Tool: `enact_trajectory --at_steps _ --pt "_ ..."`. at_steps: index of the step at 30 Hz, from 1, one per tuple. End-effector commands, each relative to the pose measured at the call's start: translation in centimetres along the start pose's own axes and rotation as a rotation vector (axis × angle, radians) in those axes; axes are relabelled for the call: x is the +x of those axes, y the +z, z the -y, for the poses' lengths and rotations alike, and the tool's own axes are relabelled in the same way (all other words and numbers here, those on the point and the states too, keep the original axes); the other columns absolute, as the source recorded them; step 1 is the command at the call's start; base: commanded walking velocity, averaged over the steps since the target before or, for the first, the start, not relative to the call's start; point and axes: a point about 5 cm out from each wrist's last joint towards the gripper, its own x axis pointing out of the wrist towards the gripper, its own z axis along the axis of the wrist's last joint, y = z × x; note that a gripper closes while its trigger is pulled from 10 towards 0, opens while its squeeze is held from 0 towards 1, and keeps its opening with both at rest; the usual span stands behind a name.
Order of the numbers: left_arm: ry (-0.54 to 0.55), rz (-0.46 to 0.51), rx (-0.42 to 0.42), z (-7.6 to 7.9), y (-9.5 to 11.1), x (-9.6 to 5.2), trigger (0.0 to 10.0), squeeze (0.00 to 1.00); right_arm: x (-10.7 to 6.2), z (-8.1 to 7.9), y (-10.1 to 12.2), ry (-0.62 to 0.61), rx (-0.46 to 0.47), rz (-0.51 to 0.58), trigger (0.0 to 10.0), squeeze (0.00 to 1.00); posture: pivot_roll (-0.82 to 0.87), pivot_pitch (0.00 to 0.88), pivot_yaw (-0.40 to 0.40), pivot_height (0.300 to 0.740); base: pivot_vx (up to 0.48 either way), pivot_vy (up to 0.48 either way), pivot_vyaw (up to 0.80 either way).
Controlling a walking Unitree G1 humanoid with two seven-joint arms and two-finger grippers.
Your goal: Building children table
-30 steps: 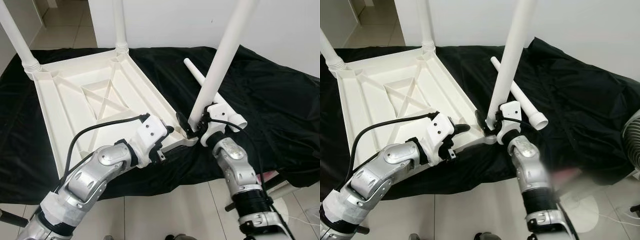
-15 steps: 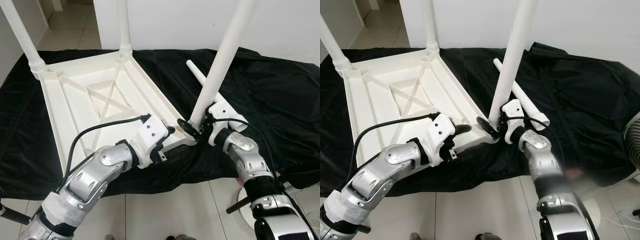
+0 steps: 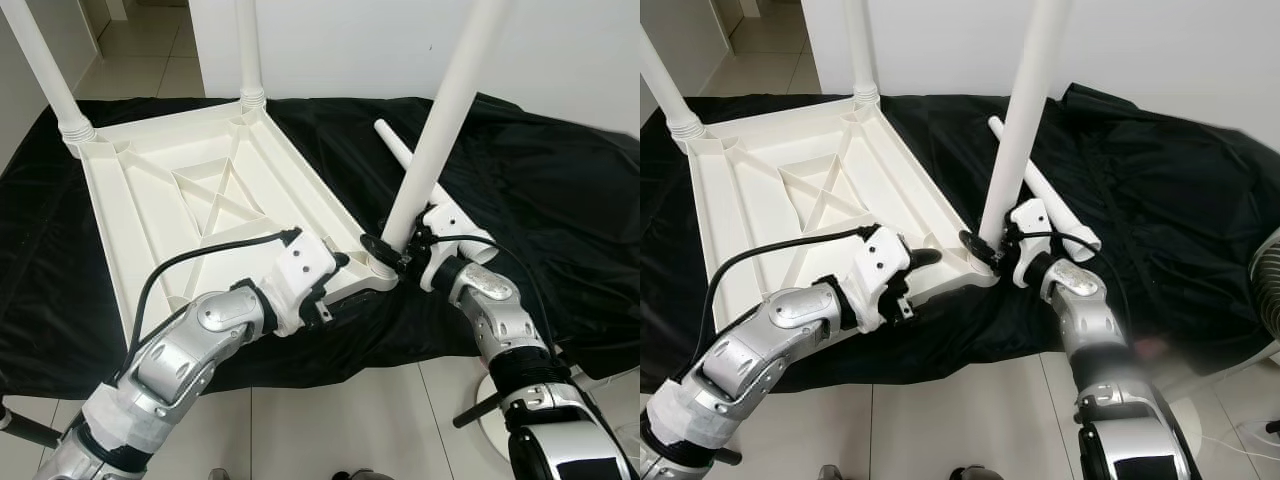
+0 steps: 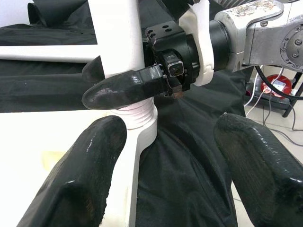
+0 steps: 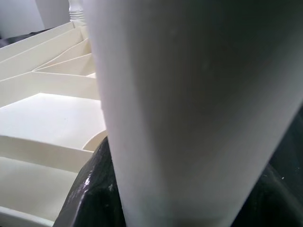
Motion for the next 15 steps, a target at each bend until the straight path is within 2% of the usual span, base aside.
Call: enact_trajectory --at_steps 1,6,9,11,12,15 --pt "-0.102 -0.008 0.017 0.8 0.2 0.1 10.0 0.00 -0.4 -0.2 -1.3 -0.022 0.061 -0.037 10.0 0.00 -0.02 0.100 -0.030 0.740 0.000 0.000 0.00" --pt "-0.102 -0.008 0.015 0.8 0.1 0.1 10.0 0.00 -0.1 -0.9 -1.7 -0.103 0.051 -0.049 10.0 0.00 -0.02 0.101 -0.034 0.740 0.000 0.000 0.00" --pt "-0.103 -0.009 0.014 0.9 0.1 0.1 10.0 0.00 0.0 -1.3 -1.7 -0.111 0.068 -0.047 10.0 0.00 -0.02 0.100 -0.037 0.740 0.000 0.000 0.00" --pt "-0.102 -0.008 0.011 0.9 0.0 0.1 10.0 0.00 0.6 -2.4 -1.8 -0.213 0.103 -0.047 10.0 0.00 -0.03 0.098 -0.041 0.740 0.000 0.000 0.00" --pt "-0.101 -0.008 0.011 0.9 0.0 0.1 10.0 0.00 0.6 -2.5 -2.0 -0.288 0.126 -0.056 10.0 0.00 -0.03 0.099 -0.042 0.740 0.000 0.000 0.00" --pt "-0.097 -0.009 0.011 0.8 -0.1 0.1 10.0 0.00 0.6 -2.6 -2.2 -0.408 0.172 -0.066 10.0 0.00 -0.03 0.101 -0.045 0.740 0.000 0.000 0.00"
